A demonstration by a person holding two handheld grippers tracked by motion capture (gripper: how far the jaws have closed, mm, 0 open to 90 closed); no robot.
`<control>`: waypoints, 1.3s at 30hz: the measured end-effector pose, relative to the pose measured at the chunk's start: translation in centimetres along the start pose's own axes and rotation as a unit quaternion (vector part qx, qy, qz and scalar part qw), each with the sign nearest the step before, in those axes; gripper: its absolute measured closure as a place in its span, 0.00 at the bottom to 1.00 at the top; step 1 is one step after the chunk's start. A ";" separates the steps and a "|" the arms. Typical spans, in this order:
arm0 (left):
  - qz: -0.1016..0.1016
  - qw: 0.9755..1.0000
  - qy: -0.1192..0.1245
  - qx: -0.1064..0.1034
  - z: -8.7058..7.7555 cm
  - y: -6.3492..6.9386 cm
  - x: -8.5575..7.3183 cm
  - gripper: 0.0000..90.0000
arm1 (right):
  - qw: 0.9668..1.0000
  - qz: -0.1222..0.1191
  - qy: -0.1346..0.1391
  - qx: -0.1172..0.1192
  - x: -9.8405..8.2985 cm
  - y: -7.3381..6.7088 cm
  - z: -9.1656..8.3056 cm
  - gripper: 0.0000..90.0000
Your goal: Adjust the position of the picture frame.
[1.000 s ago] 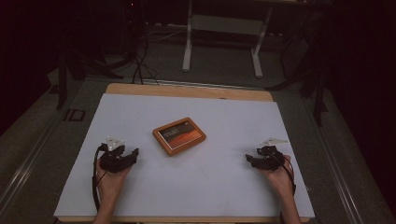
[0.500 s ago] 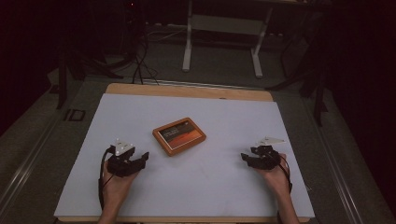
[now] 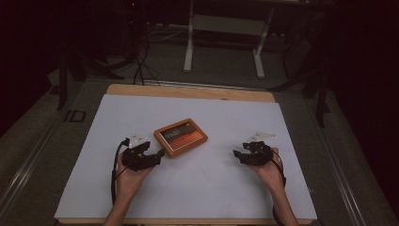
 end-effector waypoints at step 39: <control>-0.105 0.985 -0.056 -0.127 5.6 -3.2 2.2 0.35 | 1.000 -0.026 -0.004 0.007 0.6 -0.3 -0.2 0.47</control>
Point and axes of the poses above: each handheld gripper's, and its own axes: z roughly forward along the jaws, x roughly out of its top, y roughly to its right, the point moved 3 cm from there along z, roughly forward along the jaws, and after that the axes turned 9 degrees about -y, right-handed, at the moved point
